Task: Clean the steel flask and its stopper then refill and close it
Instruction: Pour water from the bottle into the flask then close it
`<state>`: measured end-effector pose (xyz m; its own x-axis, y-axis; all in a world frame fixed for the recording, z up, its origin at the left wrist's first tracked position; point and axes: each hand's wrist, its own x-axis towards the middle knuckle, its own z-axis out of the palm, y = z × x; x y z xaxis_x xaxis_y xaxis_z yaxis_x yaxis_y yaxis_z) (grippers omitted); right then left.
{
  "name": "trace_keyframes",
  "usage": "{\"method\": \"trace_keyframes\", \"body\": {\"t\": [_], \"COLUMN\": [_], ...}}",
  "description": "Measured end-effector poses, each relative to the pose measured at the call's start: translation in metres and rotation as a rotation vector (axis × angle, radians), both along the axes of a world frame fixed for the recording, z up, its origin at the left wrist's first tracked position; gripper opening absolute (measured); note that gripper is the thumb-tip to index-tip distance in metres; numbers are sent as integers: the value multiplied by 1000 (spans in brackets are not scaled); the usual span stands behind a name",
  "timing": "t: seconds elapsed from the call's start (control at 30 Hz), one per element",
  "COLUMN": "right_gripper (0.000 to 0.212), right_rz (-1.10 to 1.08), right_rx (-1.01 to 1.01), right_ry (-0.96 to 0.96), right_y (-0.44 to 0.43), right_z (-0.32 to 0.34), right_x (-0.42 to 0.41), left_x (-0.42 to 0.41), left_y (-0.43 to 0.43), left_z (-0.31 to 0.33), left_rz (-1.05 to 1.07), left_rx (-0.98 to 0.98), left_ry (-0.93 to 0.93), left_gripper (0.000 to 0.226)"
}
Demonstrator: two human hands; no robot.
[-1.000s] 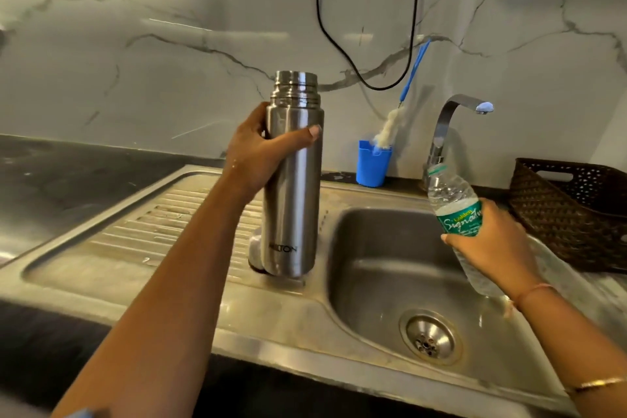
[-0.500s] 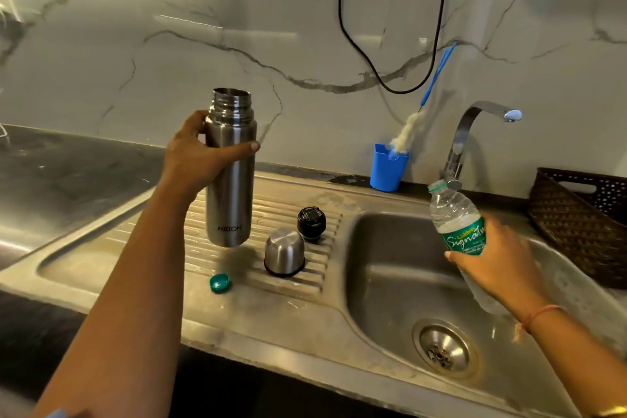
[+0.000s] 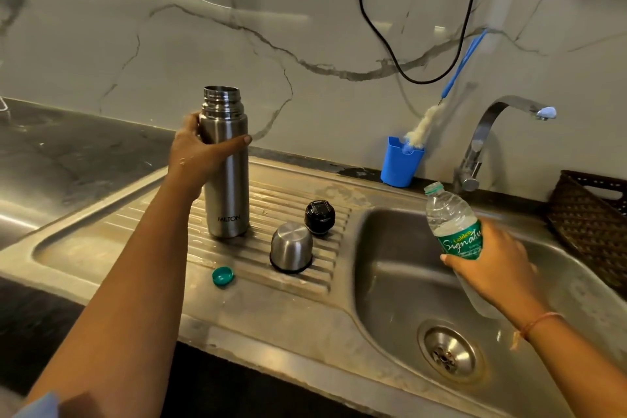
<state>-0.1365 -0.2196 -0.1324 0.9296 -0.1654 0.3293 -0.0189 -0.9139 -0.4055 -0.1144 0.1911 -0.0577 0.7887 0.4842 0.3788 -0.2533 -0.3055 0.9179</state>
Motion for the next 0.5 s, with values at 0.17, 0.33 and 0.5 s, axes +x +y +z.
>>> {"method": "trace_keyframes", "body": {"t": [0.17,0.33,0.5], "right_gripper": [70,74,76], "right_rz": [-8,-21,-21], "right_rx": [-23,-71,-72], "right_ry": [0,-1,-6], "right_y": [-1,1,1], "right_z": [0,4,6], "right_x": [-5,-11,-16], "left_x": [-9,-37,-75], "left_y": [-5,-11,-12], "left_z": [-3,-4,-19], "left_rz": [-33,32,116], "left_rx": [20,183,417], "left_ry": [54,452,768], "left_gripper": [91,123,121]}}
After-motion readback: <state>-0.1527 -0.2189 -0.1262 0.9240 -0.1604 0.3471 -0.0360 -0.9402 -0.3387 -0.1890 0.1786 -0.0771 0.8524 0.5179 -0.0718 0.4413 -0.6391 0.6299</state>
